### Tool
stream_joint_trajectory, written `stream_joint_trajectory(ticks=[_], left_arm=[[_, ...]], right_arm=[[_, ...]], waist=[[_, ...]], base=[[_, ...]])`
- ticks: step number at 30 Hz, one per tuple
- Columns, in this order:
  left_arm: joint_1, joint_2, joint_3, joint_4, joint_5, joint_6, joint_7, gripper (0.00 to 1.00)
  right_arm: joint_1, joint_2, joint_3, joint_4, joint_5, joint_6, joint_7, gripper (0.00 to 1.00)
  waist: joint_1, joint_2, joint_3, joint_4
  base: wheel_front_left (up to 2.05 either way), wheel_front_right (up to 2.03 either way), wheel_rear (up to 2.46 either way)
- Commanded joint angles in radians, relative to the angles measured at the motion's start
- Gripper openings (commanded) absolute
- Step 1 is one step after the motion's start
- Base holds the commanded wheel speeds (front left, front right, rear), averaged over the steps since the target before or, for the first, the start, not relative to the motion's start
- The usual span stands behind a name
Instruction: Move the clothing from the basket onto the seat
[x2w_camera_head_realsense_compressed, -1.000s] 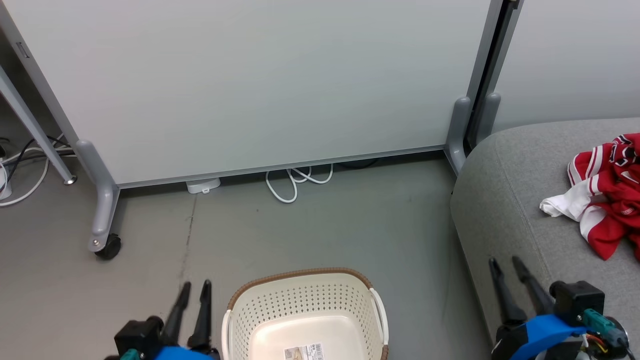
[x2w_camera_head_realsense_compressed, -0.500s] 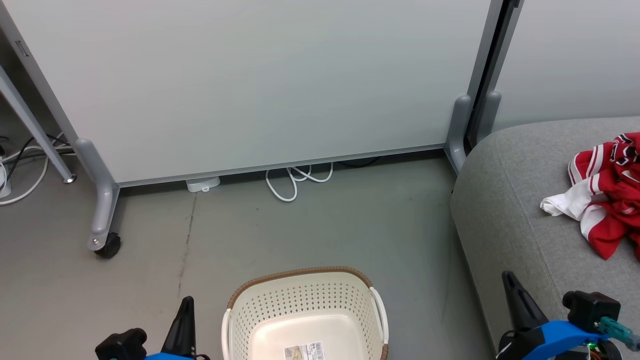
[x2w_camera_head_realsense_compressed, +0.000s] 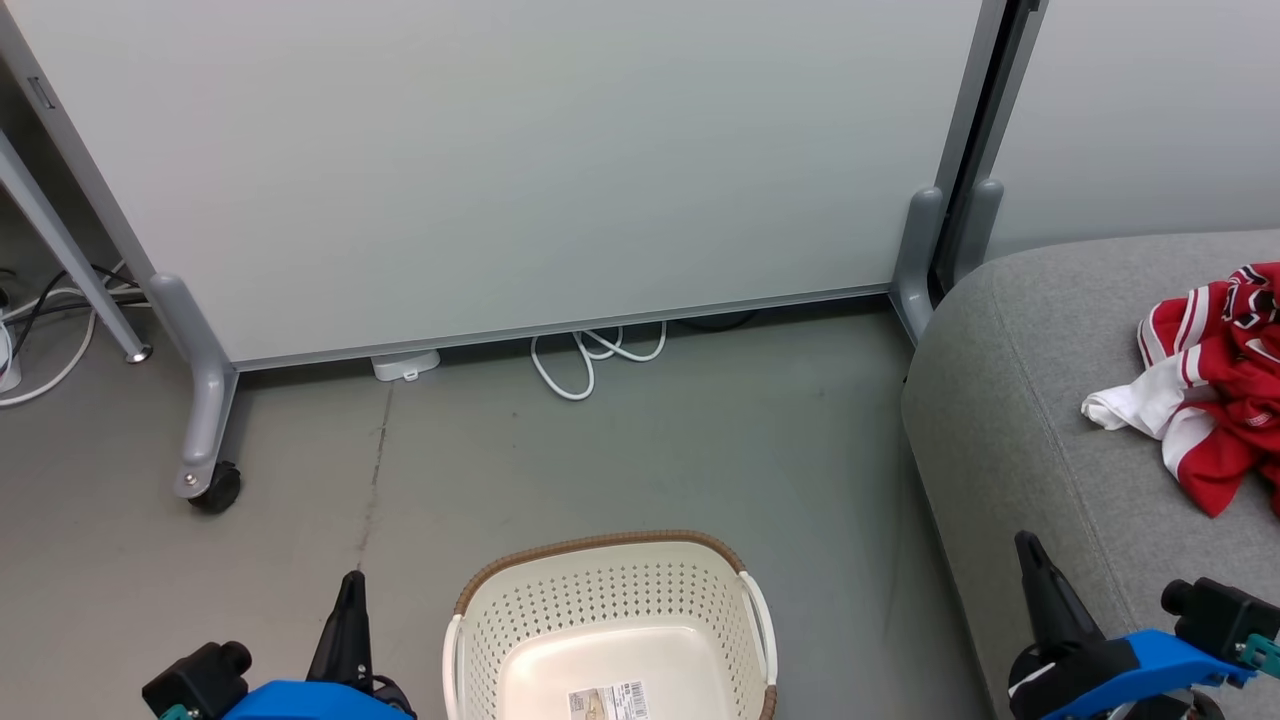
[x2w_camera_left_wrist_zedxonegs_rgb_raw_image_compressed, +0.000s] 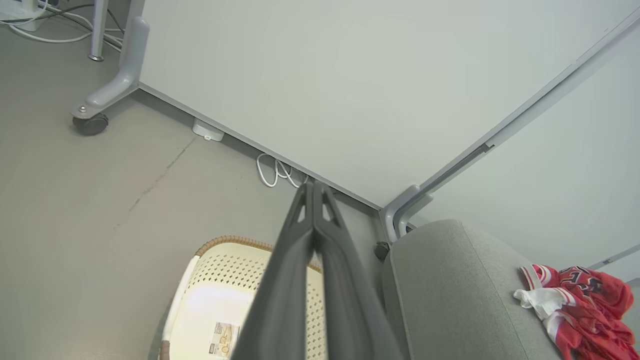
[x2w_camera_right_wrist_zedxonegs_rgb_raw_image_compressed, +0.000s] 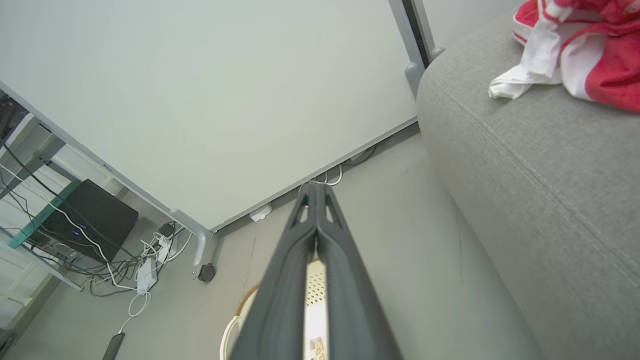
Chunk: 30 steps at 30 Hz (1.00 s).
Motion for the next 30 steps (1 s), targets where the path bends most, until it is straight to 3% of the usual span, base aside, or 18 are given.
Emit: stream_joint_trajectory(ticks=[1,30], left_arm=[[-0.033,0.002,0.014,-0.020,-0.031,0.000,0.008,0.00],[-0.066,-0.009,0.083,-0.072,-0.364,-0.001,0.106,0.00]], right_arm=[[-0.032,-0.001,-0.003,-0.017,0.038,0.000,0.004,0.00],[-0.059,-0.001,-0.021,-0.021,0.432,0.000,0.055,0.00]], waist=[[-0.0001,-0.0001,0.000,0.000],[-0.0001,-0.0001,0.011,0.000]], base=[[0.00,0.00,0.00],[0.00,0.00,0.00]])
